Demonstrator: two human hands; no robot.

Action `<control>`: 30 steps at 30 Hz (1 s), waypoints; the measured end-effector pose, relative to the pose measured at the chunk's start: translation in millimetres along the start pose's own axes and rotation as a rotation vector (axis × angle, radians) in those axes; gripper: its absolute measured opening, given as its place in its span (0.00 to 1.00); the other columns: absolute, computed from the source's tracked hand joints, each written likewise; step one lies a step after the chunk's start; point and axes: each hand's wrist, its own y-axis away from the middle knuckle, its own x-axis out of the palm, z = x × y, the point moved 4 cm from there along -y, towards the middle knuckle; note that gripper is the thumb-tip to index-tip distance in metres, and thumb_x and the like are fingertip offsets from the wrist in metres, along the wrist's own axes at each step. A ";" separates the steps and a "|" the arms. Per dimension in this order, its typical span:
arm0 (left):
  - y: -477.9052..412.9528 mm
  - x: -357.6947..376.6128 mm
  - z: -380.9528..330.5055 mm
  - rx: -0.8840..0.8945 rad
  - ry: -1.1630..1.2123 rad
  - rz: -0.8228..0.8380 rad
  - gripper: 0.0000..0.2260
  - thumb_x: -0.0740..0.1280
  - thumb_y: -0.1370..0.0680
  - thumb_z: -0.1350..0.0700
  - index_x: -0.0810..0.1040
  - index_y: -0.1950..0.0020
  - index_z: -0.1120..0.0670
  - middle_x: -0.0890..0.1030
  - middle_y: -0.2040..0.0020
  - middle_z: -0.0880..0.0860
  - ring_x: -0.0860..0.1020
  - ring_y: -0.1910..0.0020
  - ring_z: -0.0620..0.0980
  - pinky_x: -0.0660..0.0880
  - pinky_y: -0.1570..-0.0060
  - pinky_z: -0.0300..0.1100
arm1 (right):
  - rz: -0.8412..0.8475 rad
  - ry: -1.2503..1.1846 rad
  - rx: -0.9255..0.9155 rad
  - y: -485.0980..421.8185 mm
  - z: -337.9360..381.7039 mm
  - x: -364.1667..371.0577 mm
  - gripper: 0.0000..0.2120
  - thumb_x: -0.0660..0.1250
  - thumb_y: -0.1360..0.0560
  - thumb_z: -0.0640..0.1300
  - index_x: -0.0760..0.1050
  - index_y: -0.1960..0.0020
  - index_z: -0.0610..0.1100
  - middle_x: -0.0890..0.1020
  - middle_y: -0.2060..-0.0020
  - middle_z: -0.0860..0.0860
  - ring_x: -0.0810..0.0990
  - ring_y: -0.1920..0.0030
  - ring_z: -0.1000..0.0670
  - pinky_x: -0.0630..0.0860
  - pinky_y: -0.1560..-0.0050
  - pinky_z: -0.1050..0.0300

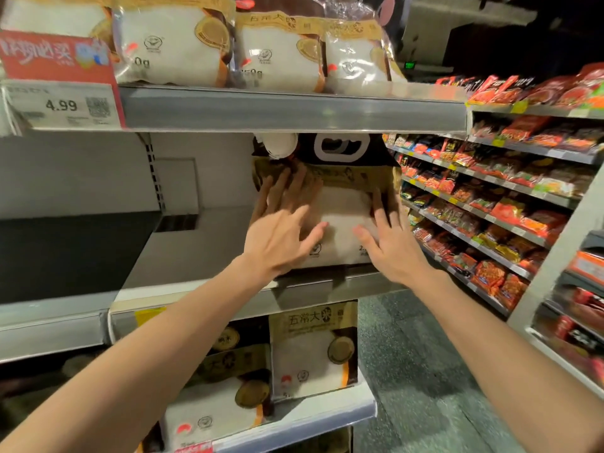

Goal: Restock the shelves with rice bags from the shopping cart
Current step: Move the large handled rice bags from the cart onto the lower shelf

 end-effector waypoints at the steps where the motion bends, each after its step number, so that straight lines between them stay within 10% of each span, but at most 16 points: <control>1: 0.2 2.4 -1.9 0.015 0.001 -0.020 0.29 0.50 0.19 0.37 0.68 0.24 0.51 0.59 0.21 0.58 0.56 0.21 0.58 0.54 0.24 0.57 | -0.019 0.014 -0.018 -0.3 0.1 1.7 0.43 0.37 0.23 0.69 0.55 0.23 0.37 0.60 0.25 0.36 0.47 0.22 0.39 0.40 0.23 0.42; 9: 4.6 16.8 -4.2 0.021 -0.022 -0.050 0.28 0.56 0.19 0.40 0.66 0.24 0.53 0.61 0.22 0.61 0.59 0.22 0.62 0.56 0.26 0.61 | -0.091 -0.002 -0.033 -5.9 -7.2 17.4 0.43 0.36 0.24 0.69 0.46 0.21 0.39 0.47 0.22 0.38 0.38 0.22 0.44 0.35 0.23 0.48; 14: 31.8 10.9 -17.8 -0.087 0.129 0.038 0.23 0.57 0.18 0.45 0.71 0.28 0.56 0.77 0.36 0.60 0.77 0.41 0.61 0.72 0.41 0.55 | -0.041 -0.150 0.075 10.7 -13.1 15.0 0.36 0.47 0.20 0.65 0.42 0.20 0.47 0.38 0.21 0.48 0.34 0.22 0.50 0.38 0.23 0.46; 18: 76.7 12.0 -51.3 -0.040 0.405 -0.009 0.22 0.60 0.19 0.49 0.69 0.26 0.55 0.64 0.23 0.59 0.60 0.23 0.58 0.55 0.23 0.53 | -0.120 -0.524 0.343 57.6 -24.9 17.3 0.29 0.56 0.18 0.58 0.55 0.21 0.50 0.56 0.21 0.52 0.52 0.22 0.53 0.52 0.24 0.52; 21: 111.6 3.5 -83.0 -0.053 0.710 -0.029 0.15 0.63 0.20 0.55 0.76 0.34 0.57 0.74 0.32 0.55 0.70 0.32 0.51 0.66 0.30 0.44 | -0.117 -0.807 0.576 102.9 -35.3 31.1 0.22 0.64 0.20 0.47 0.67 0.27 0.47 0.76 0.34 0.49 0.74 0.35 0.51 0.70 0.33 0.51; 27: 190.8 57.2 -149.4 -0.451 1.174 0.830 0.10 0.64 0.20 0.59 0.75 0.40 0.56 0.84 0.53 0.53 0.81 0.60 0.47 0.80 0.54 0.45 | 0.028 -1.010 0.794 227.9 -46.7 48.6 0.12 0.66 0.22 0.38 0.76 0.39 0.42 0.84 0.51 0.46 0.83 0.57 0.50 0.78 0.59 0.64; 30: 234.5 69.5 -181.8 -0.500 1.280 1.018 0.04 0.65 0.21 0.65 0.75 0.47 0.59 0.79 0.63 0.52 0.75 0.71 0.42 0.71 0.72 0.32 | 0.070 -1.053 0.933 304.4 -48.1 69.8 0.09 0.65 0.22 0.36 0.77 0.42 0.43 0.84 0.53 0.45 0.83 0.60 0.51 0.77 0.61 0.65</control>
